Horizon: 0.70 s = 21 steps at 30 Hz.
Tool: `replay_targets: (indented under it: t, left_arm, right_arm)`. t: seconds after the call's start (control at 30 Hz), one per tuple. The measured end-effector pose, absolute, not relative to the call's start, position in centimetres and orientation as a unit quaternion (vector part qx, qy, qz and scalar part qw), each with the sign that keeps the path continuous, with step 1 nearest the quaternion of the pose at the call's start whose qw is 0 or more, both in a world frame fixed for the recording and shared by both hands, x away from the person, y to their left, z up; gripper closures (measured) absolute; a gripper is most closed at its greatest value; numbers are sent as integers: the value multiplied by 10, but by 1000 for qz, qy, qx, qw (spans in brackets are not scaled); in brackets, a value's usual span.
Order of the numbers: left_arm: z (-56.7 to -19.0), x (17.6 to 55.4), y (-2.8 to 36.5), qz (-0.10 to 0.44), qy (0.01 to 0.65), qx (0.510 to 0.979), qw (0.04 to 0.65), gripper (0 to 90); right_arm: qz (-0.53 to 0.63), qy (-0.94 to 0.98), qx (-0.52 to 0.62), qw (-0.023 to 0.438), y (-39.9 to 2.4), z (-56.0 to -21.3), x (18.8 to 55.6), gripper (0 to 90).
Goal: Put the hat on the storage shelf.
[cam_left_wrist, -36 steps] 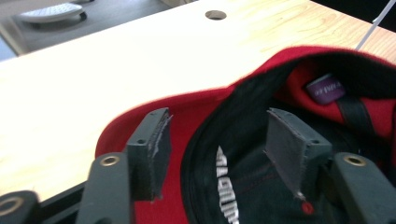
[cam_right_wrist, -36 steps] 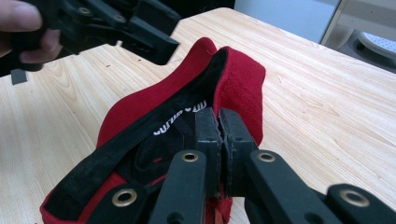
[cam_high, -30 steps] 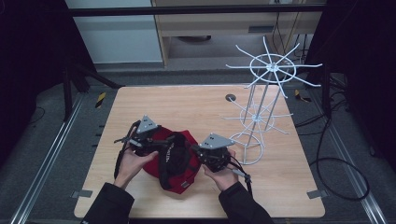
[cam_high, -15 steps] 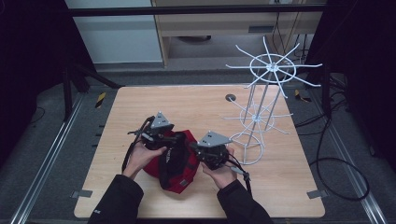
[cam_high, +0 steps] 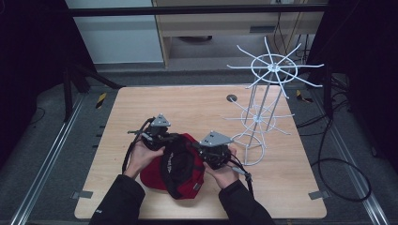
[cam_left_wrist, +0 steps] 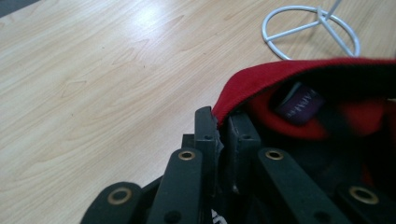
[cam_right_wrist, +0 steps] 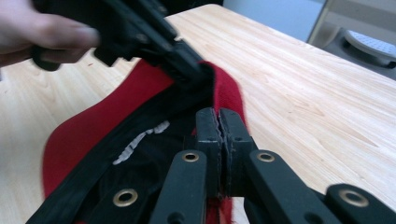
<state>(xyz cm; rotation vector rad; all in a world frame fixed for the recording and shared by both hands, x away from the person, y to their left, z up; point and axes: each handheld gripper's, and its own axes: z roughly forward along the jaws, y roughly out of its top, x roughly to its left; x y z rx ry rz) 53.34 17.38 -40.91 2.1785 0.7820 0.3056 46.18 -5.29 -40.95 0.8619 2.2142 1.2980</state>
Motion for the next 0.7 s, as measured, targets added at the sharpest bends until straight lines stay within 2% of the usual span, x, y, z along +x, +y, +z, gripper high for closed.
replay_targets:
  t: [0.4, 0.53, 0.6, 0.67, 0.7]
  left_arm:
    - [-389, 514, 186, 129, 319, 848, 404, 860]
    - [-382, 509, 192, 137, 327, 840, 410, 862]
    - [-379, 507, 194, 140, 328, 837, 415, 863]
    - [-375, 506, 195, 144, 329, 834, 420, 863]
    - [-371, 504, 196, 150, 329, 830, 425, 863]
  right_arm:
    - [483, 782, 333, 208, -57, -402, 466, 855]
    - [488, 781, 334, 201, -57, -398, 466, 728]
    - [489, 780, 334, 201, -59, -397, 464, 624]
    - [491, 780, 334, 199, -61, -397, 461, 575]
    - [493, 779, 334, 198, -64, -398, 458, 510]
